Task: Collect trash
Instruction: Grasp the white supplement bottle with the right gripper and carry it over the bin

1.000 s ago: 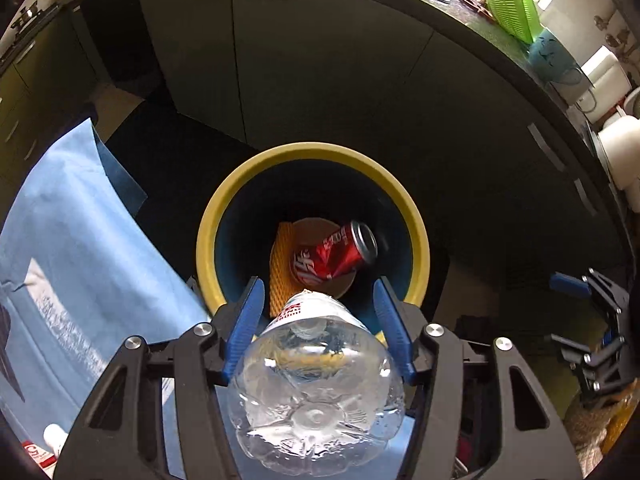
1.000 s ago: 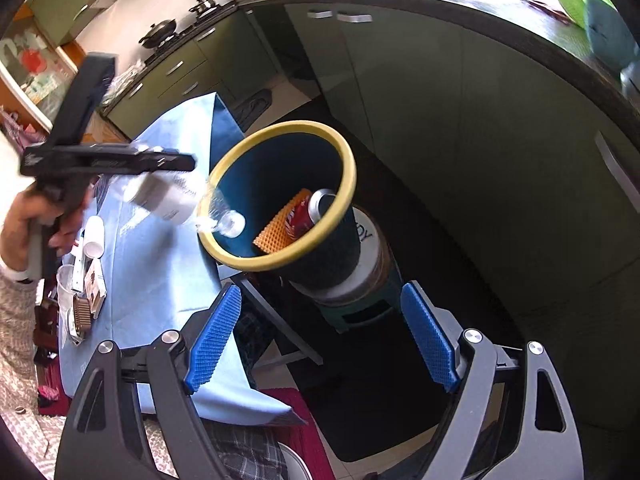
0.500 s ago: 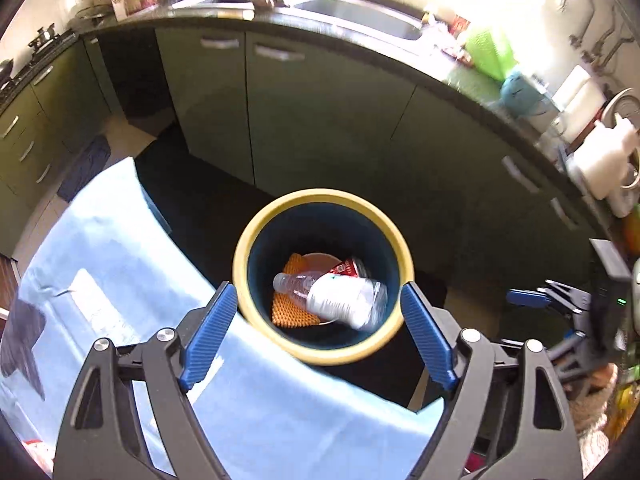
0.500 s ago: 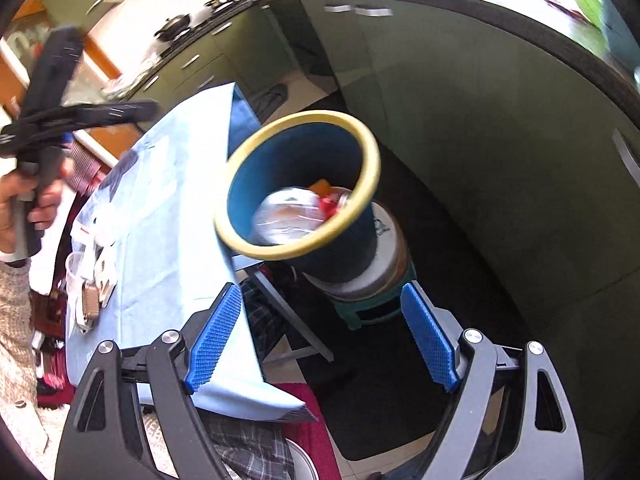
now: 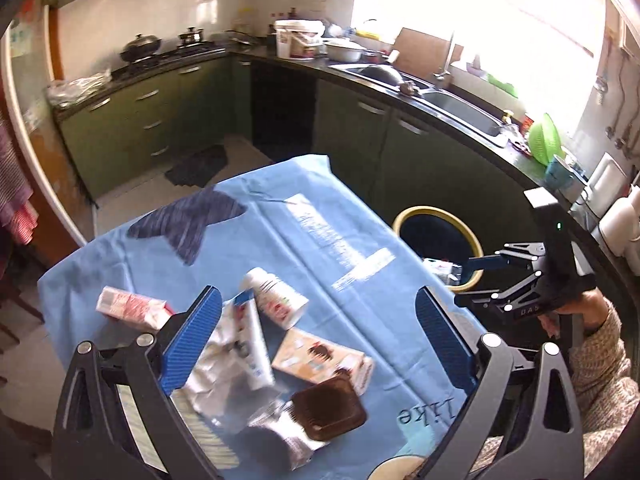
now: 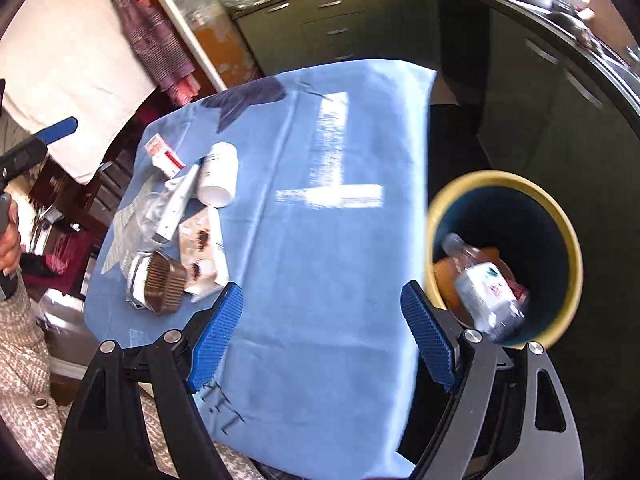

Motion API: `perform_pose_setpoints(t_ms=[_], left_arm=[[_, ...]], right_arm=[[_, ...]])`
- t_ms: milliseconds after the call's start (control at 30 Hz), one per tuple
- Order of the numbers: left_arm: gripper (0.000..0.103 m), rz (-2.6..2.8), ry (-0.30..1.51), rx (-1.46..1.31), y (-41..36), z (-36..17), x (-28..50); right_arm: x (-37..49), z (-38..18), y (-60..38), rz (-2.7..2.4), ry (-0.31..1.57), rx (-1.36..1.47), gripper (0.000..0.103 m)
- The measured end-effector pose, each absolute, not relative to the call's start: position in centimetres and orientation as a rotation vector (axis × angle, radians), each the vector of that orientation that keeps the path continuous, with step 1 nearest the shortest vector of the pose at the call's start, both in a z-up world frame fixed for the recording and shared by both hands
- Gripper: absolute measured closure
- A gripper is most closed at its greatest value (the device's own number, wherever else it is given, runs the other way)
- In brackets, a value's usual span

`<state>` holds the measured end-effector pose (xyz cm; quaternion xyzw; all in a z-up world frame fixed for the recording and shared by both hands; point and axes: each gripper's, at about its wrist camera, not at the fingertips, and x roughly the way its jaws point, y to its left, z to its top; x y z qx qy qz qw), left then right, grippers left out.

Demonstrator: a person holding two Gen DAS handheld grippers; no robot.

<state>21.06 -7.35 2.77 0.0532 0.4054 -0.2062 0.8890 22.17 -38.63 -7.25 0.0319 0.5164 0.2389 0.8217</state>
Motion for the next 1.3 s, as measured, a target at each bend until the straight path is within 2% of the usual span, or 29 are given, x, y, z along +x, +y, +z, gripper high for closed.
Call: perform_pose_setpoints(t_ms=[33, 100, 333, 467, 600, 833, 900, 1100, 1300], left_arm=[[0.01, -0.39, 0.842, 0.098, -5.7, 2.1, 20.3], [0.01, -0.343, 0.846, 0.064, -2.3, 1.1, 19.2], [0.01, -0.265, 0.876, -0.042, 4.1, -3.1, 15.6], [0.01, -0.271, 0.911, -0.069, 4.5, -4.9, 15.0], [0.01, -0.283, 0.921, -0.069, 4.7, -5.6, 14.8], [0.01, -0.3, 0.921, -0.071, 4.5, -6.0, 14.8], [0.01, -0.303, 0.924, -0.068, 4.4, -6.1, 14.7], [0.01, -0.3, 0.933, -0.06, 4.4, -6.3, 14.6], [0.01, -0.292, 0.933, -0.06, 4.3, -6.3, 14.7]], right_arm=[[23.1, -7.2, -36.7, 0.539, 1.111, 0.054, 0.025], [24.8, -7.2, -33.1, 0.581, 1.143, 0.033, 0.035], [30.3, -8.9, -23.3, 0.612, 1.232, -0.042, 0.036], [32.1, -10.5, -20.1, 0.573, 1.255, -0.118, 0.036], [33.4, -12.2, -18.3, 0.533, 1.279, -0.169, 0.041], [34.7, -14.2, -16.5, 0.545, 1.329, -0.17, 0.045], [34.9, -14.6, -16.1, 0.542, 1.328, -0.179, 0.056], [34.5, -13.9, -16.5, 0.557, 1.293, -0.169, 0.056], [32.6, -10.2, -22.9, 0.53, 1.213, -0.089, 0.056]])
